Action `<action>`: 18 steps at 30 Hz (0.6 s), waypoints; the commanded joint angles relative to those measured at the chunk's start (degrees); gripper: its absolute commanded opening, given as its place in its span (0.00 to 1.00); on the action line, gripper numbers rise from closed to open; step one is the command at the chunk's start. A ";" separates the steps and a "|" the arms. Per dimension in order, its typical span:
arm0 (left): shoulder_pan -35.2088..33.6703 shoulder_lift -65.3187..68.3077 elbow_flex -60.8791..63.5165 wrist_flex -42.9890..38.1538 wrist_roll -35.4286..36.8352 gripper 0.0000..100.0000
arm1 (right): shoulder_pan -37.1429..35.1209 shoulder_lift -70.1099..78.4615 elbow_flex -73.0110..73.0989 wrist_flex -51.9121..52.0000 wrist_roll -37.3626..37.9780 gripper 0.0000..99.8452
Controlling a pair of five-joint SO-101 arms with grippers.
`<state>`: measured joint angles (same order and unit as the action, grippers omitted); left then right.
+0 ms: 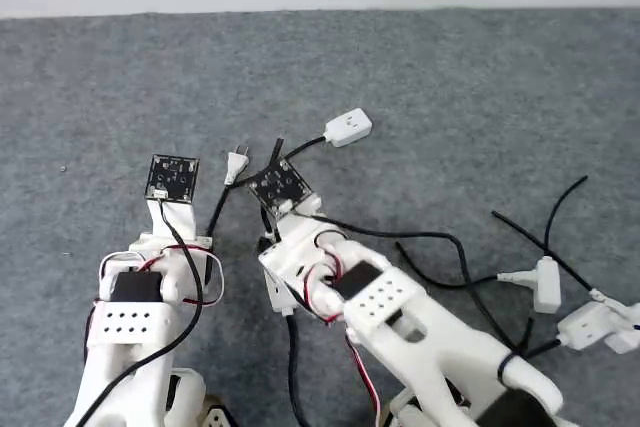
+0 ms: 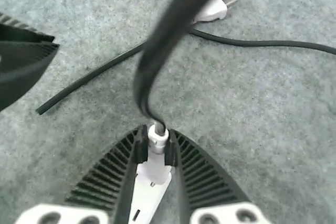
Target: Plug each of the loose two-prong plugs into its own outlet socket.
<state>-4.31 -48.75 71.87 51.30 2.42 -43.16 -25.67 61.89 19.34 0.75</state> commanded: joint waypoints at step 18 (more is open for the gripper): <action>-0.53 12.31 -6.11 0.44 0.26 0.01 | -1.45 -18.33 14.42 3.21 6.33 0.01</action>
<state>-4.31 -43.03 70.81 51.56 2.42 -44.13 -39.03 72.18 20.57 4.62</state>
